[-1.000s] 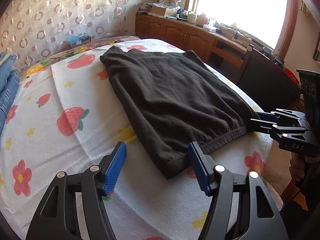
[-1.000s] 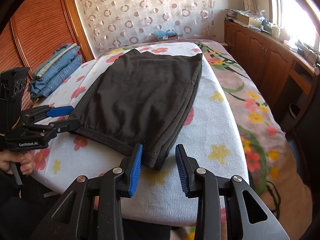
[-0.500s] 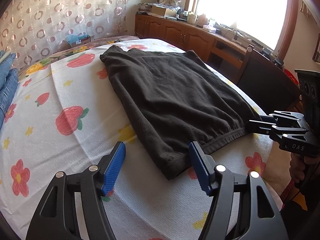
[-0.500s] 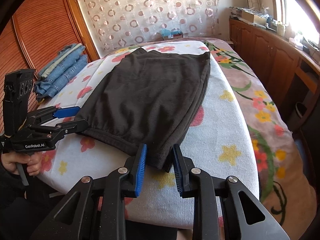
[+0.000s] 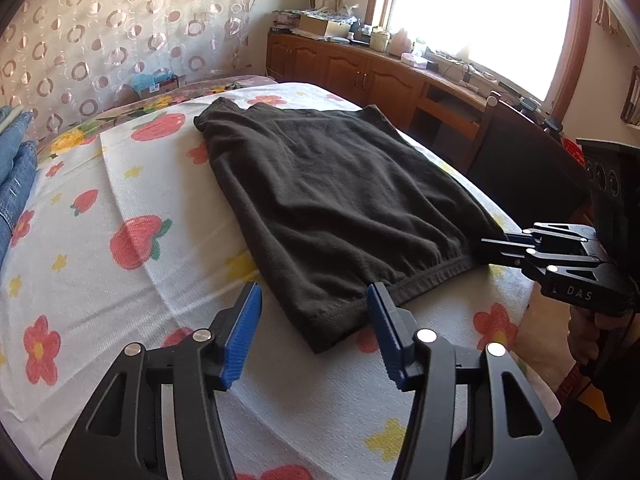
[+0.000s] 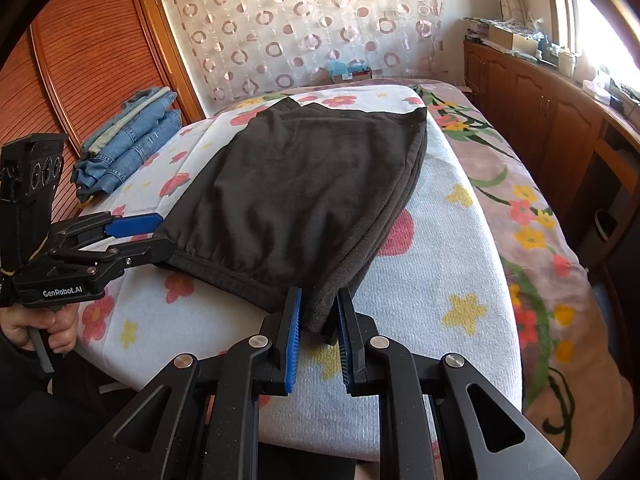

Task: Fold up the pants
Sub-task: 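Smooth the folded black garment's edge with the right gripper, then grasp the black garment's edge with both grippers and lift it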

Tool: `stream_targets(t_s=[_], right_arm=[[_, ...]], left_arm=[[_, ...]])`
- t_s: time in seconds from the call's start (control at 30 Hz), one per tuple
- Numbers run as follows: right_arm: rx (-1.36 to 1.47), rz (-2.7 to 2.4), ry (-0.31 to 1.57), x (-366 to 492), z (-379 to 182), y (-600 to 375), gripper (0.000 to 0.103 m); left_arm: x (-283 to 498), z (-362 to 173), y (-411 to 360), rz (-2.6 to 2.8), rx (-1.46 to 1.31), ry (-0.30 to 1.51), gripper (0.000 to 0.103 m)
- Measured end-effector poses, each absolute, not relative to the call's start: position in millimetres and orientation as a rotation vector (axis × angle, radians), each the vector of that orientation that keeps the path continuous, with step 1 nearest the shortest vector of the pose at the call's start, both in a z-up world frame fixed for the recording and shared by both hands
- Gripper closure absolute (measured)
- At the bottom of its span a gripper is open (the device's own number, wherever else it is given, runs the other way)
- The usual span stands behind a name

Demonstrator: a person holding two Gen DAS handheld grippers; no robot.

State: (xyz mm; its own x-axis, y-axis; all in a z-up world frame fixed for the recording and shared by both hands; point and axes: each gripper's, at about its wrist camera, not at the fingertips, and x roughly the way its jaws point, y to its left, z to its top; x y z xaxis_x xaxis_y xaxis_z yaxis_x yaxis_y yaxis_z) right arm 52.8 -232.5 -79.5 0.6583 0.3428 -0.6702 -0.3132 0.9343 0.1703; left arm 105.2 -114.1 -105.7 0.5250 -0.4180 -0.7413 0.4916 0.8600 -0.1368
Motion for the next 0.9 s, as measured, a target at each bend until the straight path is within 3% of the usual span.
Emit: stream_targets(t_s=[0.37, 0.63, 0.77, 0.9], right_arm=[[0.066, 0.372, 0.771, 53, -80, -233, 0.086], [0.068, 0.372, 0.770, 53, -80, -232, 0.086], [0.054, 0.378, 0.762, 51, -80, -230, 0.087], [0.072, 0.383, 0.775, 55, -75, -230, 0.091]], left_arm=[[106, -111, -116, -0.555, 0.085, 0.875, 0.048], [104, -110, -118, -0.596, 0.051, 0.881, 0.069], [101, -105, -120, -0.592, 0.052, 0.857, 0.086], [101, -97, -119, -0.592, 0.045, 0.838, 0.088]])
